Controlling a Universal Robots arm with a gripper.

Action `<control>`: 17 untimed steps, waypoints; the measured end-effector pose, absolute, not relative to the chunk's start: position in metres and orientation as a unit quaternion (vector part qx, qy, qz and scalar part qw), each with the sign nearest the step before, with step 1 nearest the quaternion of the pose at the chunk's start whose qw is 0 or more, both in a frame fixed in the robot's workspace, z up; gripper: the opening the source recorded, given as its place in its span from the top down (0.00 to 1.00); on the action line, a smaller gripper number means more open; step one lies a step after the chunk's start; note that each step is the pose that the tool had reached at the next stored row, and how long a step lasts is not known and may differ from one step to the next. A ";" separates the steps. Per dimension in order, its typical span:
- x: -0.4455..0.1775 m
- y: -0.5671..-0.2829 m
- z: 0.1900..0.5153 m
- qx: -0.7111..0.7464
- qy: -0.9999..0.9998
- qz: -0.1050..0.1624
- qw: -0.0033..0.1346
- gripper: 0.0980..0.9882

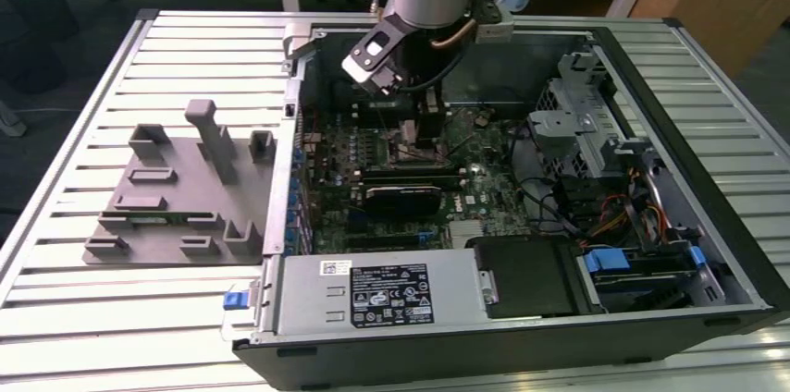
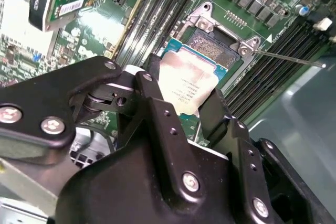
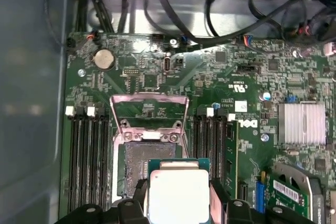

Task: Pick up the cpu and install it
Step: 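Place the cpu into insertion slot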

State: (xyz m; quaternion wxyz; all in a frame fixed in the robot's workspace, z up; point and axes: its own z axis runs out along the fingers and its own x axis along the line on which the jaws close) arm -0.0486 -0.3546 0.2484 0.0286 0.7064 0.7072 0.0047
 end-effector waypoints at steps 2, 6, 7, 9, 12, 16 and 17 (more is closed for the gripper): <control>-0.049 -0.354 0.248 0.708 0.706 0.005 0.029 0.50; -0.048 -0.354 0.245 0.708 0.705 0.005 0.029 0.50; -0.048 -0.354 0.244 0.708 0.705 0.005 0.029 0.50; -0.048 -0.353 0.242 0.708 0.705 0.005 0.029 0.50; -0.048 -0.353 0.239 0.708 0.705 0.005 0.029 0.50; -0.047 -0.351 0.237 0.708 0.705 0.005 0.029 0.50; -0.047 -0.350 0.237 0.708 0.706 0.005 0.029 0.50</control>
